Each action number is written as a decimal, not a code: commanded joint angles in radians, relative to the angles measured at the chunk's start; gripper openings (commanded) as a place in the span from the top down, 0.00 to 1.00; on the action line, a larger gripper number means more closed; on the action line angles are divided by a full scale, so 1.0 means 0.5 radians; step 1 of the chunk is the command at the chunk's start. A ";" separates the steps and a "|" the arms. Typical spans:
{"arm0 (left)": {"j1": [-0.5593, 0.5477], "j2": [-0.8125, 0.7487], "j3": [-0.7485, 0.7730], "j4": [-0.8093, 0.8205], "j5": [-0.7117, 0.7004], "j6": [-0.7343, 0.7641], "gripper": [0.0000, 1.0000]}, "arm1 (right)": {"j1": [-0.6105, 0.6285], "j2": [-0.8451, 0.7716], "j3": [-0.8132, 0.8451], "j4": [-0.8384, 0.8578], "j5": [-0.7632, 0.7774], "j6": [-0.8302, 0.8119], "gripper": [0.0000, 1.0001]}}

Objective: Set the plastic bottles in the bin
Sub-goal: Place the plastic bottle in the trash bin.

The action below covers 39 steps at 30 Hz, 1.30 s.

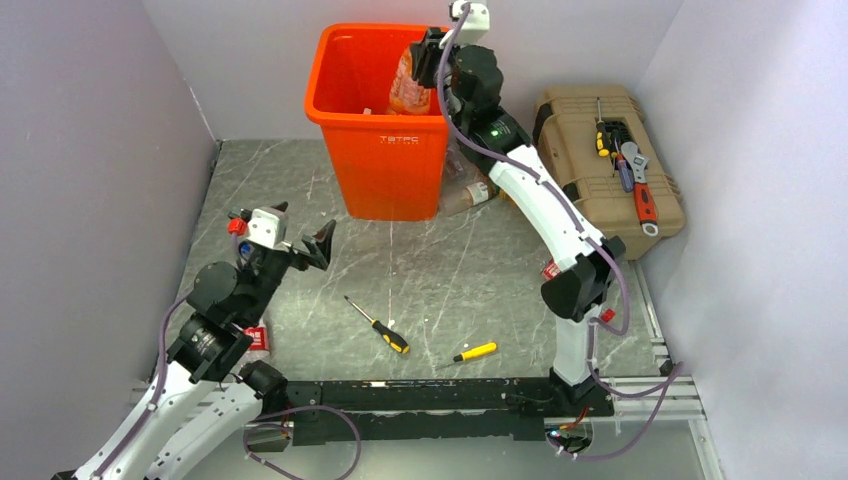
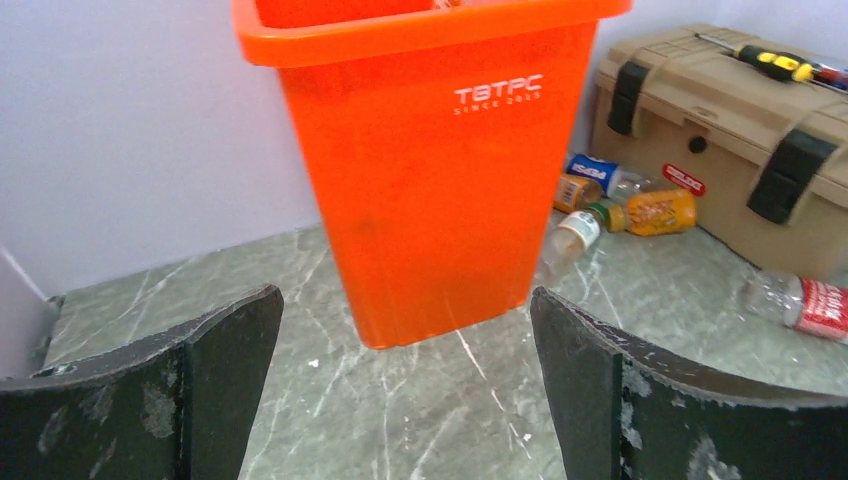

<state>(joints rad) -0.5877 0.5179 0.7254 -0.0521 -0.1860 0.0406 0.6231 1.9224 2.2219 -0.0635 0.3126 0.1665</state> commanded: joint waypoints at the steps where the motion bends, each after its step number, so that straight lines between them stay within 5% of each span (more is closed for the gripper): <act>1: 0.015 -0.007 -0.018 0.089 -0.232 -0.018 0.01 | -0.024 0.031 0.093 -0.058 -0.033 0.083 1.00; 15: 0.073 0.052 0.013 0.046 -0.252 -0.069 0.00 | -0.039 0.335 0.261 -0.524 -0.710 0.445 1.00; 21: 0.074 0.092 0.029 0.016 -0.257 -0.069 0.00 | -0.038 0.312 0.251 -0.563 -0.730 0.387 1.00; 22: 0.074 0.098 0.031 0.014 -0.257 -0.069 0.01 | -0.038 0.319 0.276 -0.602 -0.728 0.360 0.96; 25: 0.079 0.111 0.034 0.009 -0.255 -0.069 0.01 | -0.035 0.340 0.353 -0.735 -0.727 0.295 0.47; 28: 0.080 0.126 0.037 0.007 -0.251 -0.069 0.01 | -0.037 0.292 0.312 -0.768 -0.666 0.285 0.19; 32: 0.083 0.145 0.040 -0.002 -0.261 -0.139 0.01 | -0.036 0.189 0.272 -0.732 -0.631 0.298 0.03; 39: 0.087 0.168 0.044 -0.007 -0.301 -0.133 0.01 | -0.018 -0.130 0.191 -0.528 -0.687 0.351 0.00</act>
<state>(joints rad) -0.5526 0.5957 0.7235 -0.0742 -0.3058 -0.0158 0.6022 2.0232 2.3260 -0.4141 -0.0105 0.3267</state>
